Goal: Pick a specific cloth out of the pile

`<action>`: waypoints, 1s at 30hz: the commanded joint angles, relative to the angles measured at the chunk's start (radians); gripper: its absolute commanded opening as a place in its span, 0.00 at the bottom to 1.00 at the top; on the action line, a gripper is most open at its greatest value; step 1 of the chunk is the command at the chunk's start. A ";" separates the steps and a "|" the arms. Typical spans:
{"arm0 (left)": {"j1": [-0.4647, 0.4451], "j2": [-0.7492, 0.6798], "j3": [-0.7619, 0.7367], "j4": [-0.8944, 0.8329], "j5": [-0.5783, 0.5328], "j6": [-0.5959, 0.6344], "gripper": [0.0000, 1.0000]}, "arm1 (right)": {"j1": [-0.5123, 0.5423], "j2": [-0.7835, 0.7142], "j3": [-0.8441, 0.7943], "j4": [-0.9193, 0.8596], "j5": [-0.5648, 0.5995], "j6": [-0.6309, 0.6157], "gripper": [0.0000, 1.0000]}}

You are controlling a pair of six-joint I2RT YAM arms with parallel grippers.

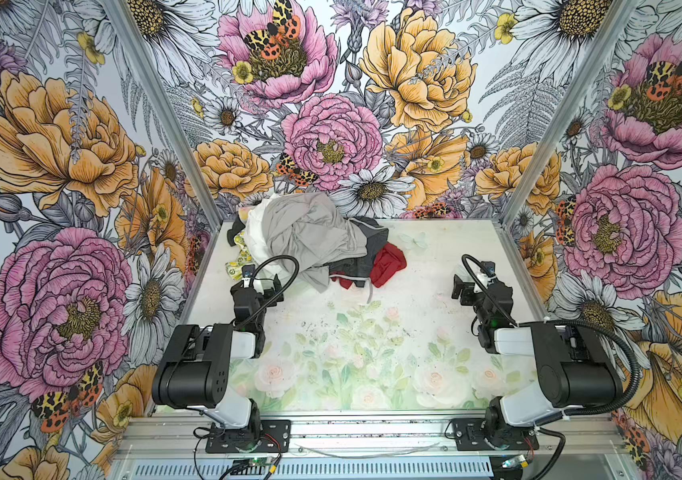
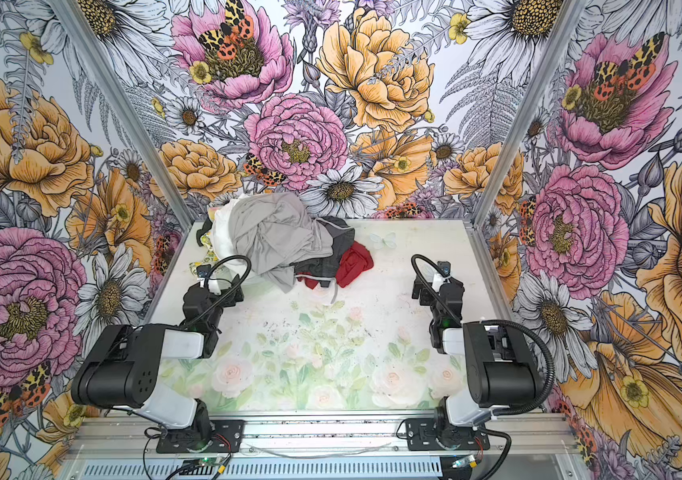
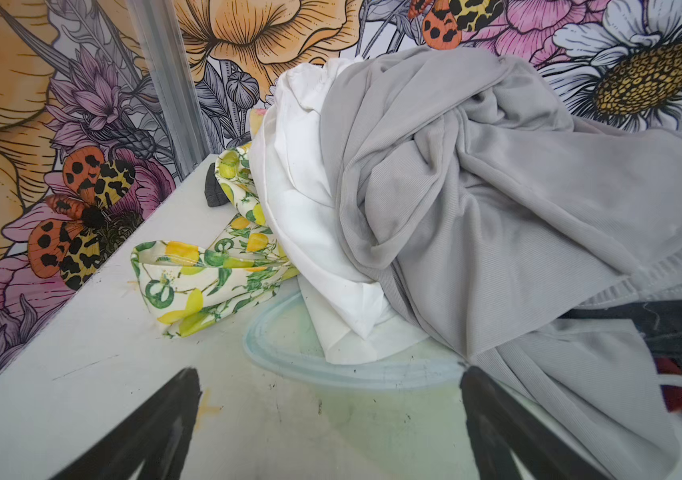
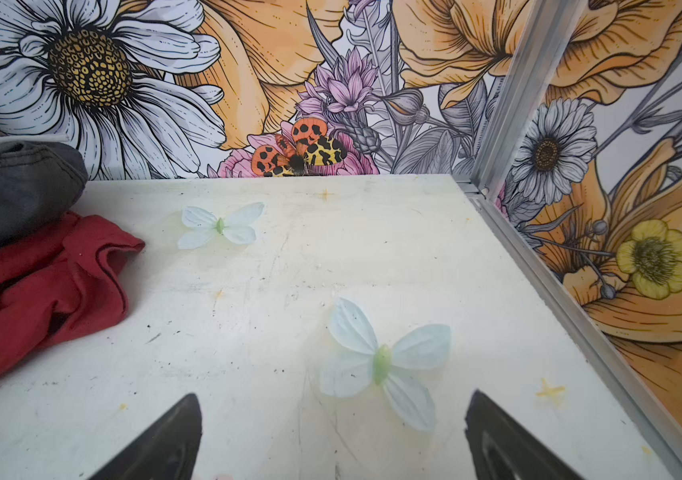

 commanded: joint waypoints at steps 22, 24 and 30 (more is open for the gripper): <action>0.011 -0.004 0.012 0.017 0.021 0.003 0.99 | 0.005 0.003 -0.003 0.023 -0.010 0.010 0.99; 0.026 -0.008 0.016 0.004 0.045 -0.007 0.99 | 0.005 0.003 -0.002 0.022 -0.013 0.009 1.00; 0.003 -0.003 0.014 0.015 0.000 0.004 0.99 | 0.002 0.006 0.006 0.011 -0.015 0.010 1.00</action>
